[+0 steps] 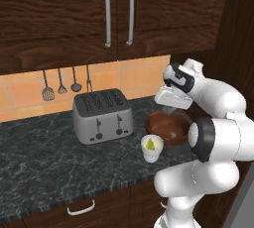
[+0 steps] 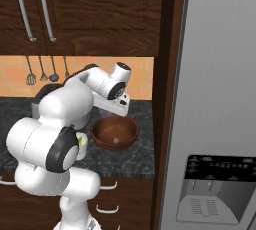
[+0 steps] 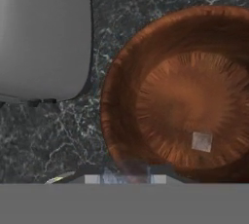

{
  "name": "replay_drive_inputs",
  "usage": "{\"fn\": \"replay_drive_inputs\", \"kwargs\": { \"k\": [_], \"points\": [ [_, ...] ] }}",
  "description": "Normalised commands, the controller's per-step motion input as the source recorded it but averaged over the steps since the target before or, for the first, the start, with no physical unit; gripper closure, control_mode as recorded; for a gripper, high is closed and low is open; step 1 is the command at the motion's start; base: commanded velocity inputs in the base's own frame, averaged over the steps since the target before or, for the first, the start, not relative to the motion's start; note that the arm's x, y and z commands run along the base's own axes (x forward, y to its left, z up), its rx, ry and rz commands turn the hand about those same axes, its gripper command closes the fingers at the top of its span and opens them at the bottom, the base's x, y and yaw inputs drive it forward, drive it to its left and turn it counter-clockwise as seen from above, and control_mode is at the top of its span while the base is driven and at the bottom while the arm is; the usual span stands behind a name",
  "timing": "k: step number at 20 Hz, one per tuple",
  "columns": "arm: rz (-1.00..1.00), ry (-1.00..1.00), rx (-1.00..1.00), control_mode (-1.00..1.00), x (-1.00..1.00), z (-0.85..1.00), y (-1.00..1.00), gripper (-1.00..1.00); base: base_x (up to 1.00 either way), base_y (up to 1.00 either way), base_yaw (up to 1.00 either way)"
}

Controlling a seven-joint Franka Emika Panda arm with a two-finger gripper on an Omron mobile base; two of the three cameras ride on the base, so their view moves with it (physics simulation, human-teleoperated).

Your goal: Grab a lemon wedge from the fridge and one ice cube from the ice bowl, and put them in the glass of lemonade.

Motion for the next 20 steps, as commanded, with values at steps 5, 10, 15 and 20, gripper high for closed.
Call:
{"fn": "replay_drive_inputs", "kwargs": {
  "k": [5,10,15,20],
  "points": [
    [-0.05,0.0,-0.13,-1.0,-0.08,-0.1,0.62,1.0,0.0,0.0,0.0],
    [0.0,0.0,-0.08,-1.0,-0.55,-0.3,0.34,1.0,0.0,0.0,0.0],
    [0.0,0.13,-0.06,-1.0,-0.43,-0.28,0.06,1.0,0.0,0.0,0.0],
    [0.0,0.1,-0.02,-1.0,0.0,-0.18,0.17,1.0,0.0,0.0,0.0]
  ]
}}
